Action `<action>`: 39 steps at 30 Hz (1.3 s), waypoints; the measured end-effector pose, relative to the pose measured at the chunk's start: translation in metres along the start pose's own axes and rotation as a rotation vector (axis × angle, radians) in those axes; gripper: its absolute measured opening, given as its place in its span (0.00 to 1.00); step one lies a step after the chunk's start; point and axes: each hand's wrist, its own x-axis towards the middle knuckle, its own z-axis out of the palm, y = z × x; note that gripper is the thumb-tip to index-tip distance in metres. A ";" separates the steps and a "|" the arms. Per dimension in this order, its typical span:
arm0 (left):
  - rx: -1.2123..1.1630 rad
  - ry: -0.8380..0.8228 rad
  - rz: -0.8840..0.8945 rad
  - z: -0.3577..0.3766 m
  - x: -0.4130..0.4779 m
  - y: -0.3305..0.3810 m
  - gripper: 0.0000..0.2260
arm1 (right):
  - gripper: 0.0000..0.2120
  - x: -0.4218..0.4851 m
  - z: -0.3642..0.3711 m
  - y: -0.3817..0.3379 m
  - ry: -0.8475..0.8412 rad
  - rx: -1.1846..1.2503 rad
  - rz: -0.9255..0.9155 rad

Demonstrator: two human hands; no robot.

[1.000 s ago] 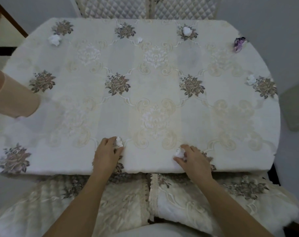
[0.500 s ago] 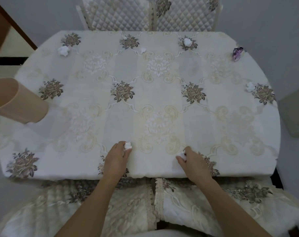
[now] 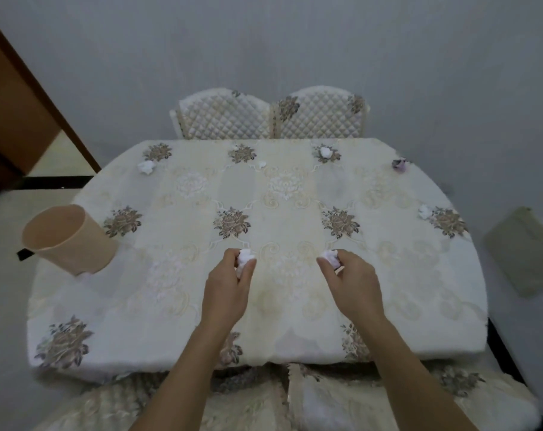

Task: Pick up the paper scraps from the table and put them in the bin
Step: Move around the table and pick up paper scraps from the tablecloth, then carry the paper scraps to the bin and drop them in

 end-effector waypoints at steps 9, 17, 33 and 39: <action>-0.049 0.095 0.013 -0.029 -0.010 0.009 0.08 | 0.11 -0.007 -0.003 -0.026 0.013 0.041 -0.070; -0.017 0.274 -0.127 -0.060 -0.056 -0.006 0.08 | 0.11 -0.016 0.032 -0.060 -0.142 0.129 -0.263; 0.110 0.860 -0.585 -0.173 -0.263 -0.076 0.08 | 0.10 -0.149 0.148 -0.181 -0.714 0.297 -0.712; 0.113 0.946 -0.645 -0.202 -0.302 -0.106 0.10 | 0.13 -0.193 0.180 -0.219 -0.788 0.288 -0.821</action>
